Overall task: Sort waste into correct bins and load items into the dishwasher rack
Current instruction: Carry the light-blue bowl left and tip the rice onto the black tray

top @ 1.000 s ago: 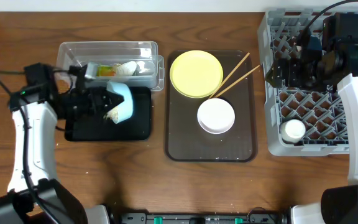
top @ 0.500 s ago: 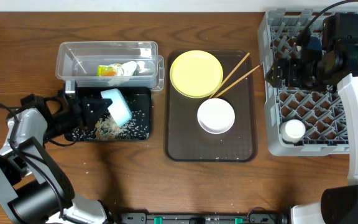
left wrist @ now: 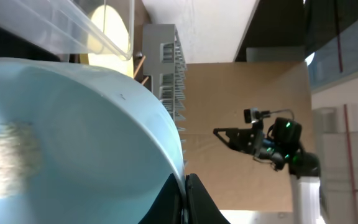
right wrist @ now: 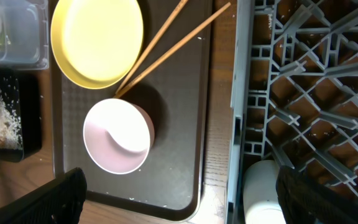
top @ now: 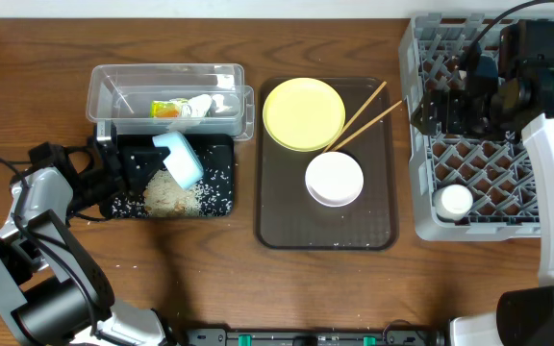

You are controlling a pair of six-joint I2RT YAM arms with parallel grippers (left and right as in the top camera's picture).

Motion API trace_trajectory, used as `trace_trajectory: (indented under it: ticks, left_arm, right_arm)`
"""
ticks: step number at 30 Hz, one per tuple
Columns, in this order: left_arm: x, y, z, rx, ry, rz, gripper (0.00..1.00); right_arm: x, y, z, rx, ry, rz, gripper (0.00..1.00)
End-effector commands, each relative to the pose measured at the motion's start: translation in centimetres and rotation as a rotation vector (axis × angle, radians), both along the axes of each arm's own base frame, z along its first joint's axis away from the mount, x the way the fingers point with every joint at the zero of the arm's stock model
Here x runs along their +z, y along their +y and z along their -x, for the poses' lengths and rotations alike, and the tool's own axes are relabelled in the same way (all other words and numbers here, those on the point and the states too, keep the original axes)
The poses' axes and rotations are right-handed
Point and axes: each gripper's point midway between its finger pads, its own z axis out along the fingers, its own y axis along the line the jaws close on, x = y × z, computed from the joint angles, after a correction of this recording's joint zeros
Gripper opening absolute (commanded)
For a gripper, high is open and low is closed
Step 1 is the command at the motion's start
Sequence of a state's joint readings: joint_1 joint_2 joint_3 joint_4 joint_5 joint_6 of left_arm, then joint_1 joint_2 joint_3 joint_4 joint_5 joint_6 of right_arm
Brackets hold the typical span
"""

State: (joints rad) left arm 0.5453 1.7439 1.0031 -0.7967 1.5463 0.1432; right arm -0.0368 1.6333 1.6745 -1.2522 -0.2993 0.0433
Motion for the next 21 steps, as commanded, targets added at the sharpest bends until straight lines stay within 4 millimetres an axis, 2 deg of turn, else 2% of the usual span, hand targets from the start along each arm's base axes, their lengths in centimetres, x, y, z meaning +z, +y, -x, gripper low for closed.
trace_trajectory:
  ticks: [1,5,7,11,15,18,21]
  left_arm:
    - [0.5,0.2,-0.2,0.014,0.061,0.068,0.06]
    - [0.5,0.5,-0.4,0.021,0.106,0.094,0.06]
    - [0.4,0.9,-0.8,0.026,0.072,0.073,0.06]
    - [0.5,1.2,-1.2,0.038,0.138,0.115,0.06]
    - [0.6,0.6,-1.1,0.023,0.174,0.135,0.06]
    - [1.1,-0.7,-1.0,-0.013,0.152,0.116,0.06]
    - [0.2,-0.7,-1.6,-0.008,0.136,0.021,0.06]
  right_arm:
    - [0.7,0.5,0.1,0.014,-0.019,-0.002,0.95]
    - [0.8,0.5,0.0,0.02,-0.026,0.0,0.95]
    - [0.8,0.5,0.1,0.02,-0.023,-0.001,0.95]
    - [0.7,0.5,0.2,0.02,-0.016,0.0,0.95]
    - [0.6,0.5,0.4,0.02,-0.009,-0.001,0.95]
    - [0.7,0.5,0.3,0.02,-0.011,-0.001,0.95]
    - [0.7,0.5,0.2,0.02,-0.015,-0.001,0.95]
